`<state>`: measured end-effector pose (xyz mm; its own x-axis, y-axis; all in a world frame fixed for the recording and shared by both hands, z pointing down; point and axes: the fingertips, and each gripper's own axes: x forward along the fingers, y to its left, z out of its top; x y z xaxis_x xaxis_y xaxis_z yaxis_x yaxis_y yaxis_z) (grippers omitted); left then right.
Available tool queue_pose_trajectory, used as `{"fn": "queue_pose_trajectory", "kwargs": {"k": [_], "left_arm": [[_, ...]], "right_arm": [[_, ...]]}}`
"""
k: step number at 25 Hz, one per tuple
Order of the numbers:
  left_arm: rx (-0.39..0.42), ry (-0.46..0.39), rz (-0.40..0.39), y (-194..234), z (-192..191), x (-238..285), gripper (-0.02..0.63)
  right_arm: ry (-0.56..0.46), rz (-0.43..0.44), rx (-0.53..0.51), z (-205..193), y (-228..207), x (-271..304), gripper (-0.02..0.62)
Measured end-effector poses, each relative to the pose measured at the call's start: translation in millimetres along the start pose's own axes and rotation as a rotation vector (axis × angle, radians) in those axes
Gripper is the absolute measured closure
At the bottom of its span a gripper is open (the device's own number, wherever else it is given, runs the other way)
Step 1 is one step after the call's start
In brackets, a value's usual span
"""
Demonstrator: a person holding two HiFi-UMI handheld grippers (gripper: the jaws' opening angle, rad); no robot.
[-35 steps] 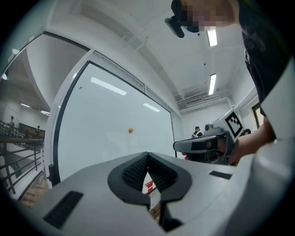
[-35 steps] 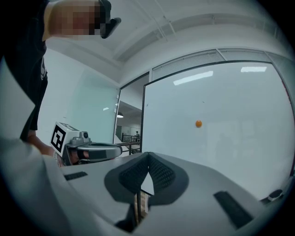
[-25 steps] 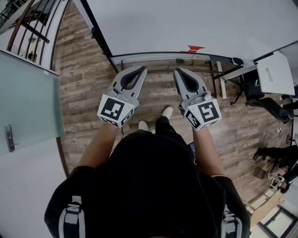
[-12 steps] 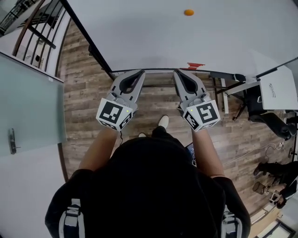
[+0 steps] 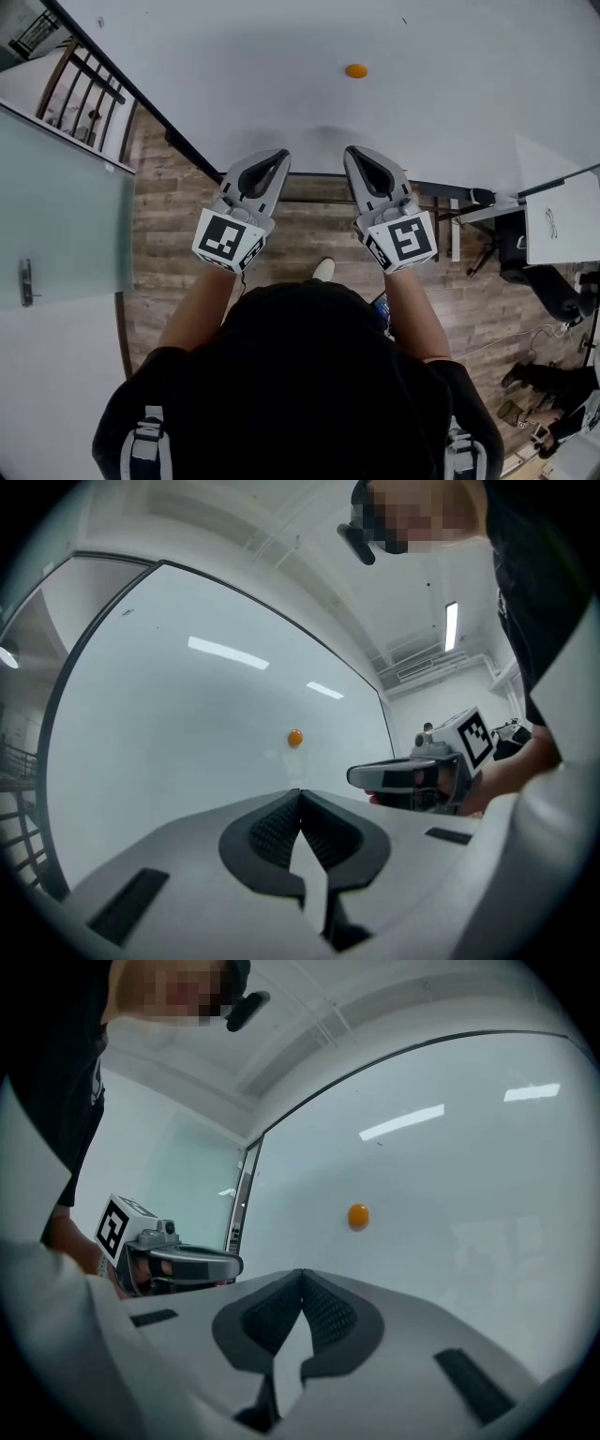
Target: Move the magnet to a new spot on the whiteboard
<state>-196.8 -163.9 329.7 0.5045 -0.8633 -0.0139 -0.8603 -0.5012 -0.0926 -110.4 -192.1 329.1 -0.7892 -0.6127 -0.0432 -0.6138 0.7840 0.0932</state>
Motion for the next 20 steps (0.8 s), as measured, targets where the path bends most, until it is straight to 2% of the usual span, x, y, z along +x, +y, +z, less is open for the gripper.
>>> {"fn": "queue_pose_trajectory", "kwargs": {"k": [6,11,15,20], "left_arm": [[-0.011,0.011,0.038,3,-2,29,0.603],[-0.028,0.019,0.027,8,0,39,0.604],[-0.034,0.0,0.01,16,4,49,0.604],[-0.027,0.002,-0.03,23,5,58,0.604]], "right_arm": [[-0.005,0.05,0.015,-16,-24,14,0.595],[-0.014,0.061,0.003,-15,-27,23,0.595],[-0.023,0.034,-0.028,-10,-33,33,0.595],[-0.062,-0.052,-0.067,12,-38,41,0.595]]}}
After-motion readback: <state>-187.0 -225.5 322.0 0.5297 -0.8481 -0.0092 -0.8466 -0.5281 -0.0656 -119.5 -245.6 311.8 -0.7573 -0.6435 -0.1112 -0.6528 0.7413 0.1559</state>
